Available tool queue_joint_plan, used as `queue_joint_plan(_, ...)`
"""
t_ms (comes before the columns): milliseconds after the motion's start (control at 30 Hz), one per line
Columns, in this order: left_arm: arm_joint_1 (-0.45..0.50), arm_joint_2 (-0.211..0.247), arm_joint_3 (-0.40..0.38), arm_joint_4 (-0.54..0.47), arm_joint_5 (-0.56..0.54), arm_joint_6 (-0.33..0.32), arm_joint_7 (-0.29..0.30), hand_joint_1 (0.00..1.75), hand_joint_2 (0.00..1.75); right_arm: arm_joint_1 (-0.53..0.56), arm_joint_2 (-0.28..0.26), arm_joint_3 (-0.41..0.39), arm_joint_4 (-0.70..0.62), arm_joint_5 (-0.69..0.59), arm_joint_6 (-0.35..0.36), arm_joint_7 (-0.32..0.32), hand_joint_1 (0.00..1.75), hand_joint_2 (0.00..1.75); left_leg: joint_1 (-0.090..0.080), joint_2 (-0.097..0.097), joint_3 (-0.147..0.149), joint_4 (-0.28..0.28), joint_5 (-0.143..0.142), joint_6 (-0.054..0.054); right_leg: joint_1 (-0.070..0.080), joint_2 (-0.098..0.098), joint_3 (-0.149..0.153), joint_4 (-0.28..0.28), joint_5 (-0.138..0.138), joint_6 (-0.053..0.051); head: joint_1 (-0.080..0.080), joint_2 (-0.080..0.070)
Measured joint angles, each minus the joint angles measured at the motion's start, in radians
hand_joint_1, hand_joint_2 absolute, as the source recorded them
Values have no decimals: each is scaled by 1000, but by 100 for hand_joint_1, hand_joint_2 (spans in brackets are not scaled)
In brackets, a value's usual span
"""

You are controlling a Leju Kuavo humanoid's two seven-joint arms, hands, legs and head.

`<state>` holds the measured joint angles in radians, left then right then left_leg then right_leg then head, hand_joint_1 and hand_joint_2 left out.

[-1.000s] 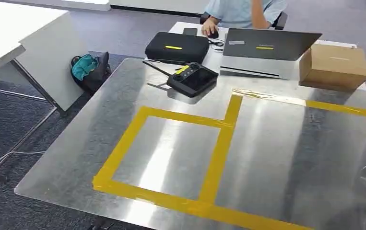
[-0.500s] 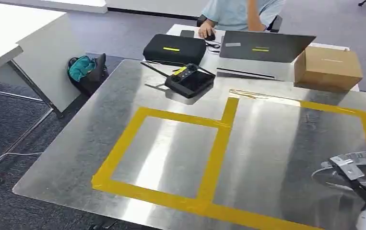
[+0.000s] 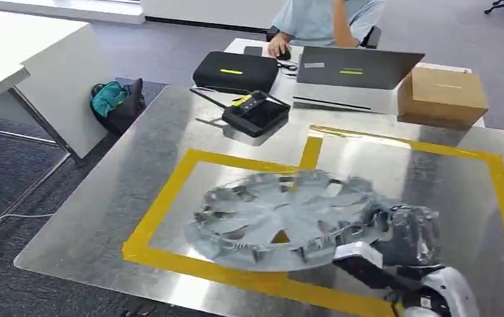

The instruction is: Take the parts from the cabinet and place them on the table.

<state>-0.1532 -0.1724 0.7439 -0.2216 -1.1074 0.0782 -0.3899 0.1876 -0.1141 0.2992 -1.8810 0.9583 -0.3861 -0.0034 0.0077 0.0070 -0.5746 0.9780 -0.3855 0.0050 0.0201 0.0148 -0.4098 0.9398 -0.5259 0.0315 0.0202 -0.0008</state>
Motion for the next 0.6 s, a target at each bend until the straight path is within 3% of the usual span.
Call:
queue_joint_plan(100, 3, 2, -4, 0, 0, -5, 0, 0, 175, 6, -18, 31, 10, 4, -13, 5, 175, 175, -1, -9, -7, -1, 2, -1, -2, -10, -4, 1, -1, 1, -1, 0)
queue_joint_plan(433, 4, 4, -9, 0, 2, -4, 0, 0, 175, 32, -58, 52, 34, 29, -47, 47, 175, 175, -3, -10, -9, -1, -5, -3, -4, -10, -7, 0, -9, 0, -1, 0)
queue_joint_plan(600, 5, 6, -10, 0, 18, 5, 0, 0, 175, 68, -63, 38, 37, 117, -78, 147, 175, 175, -3, -10, -9, -1, -5, -2, -4, -10, -7, 0, -10, 0, 0, 0)
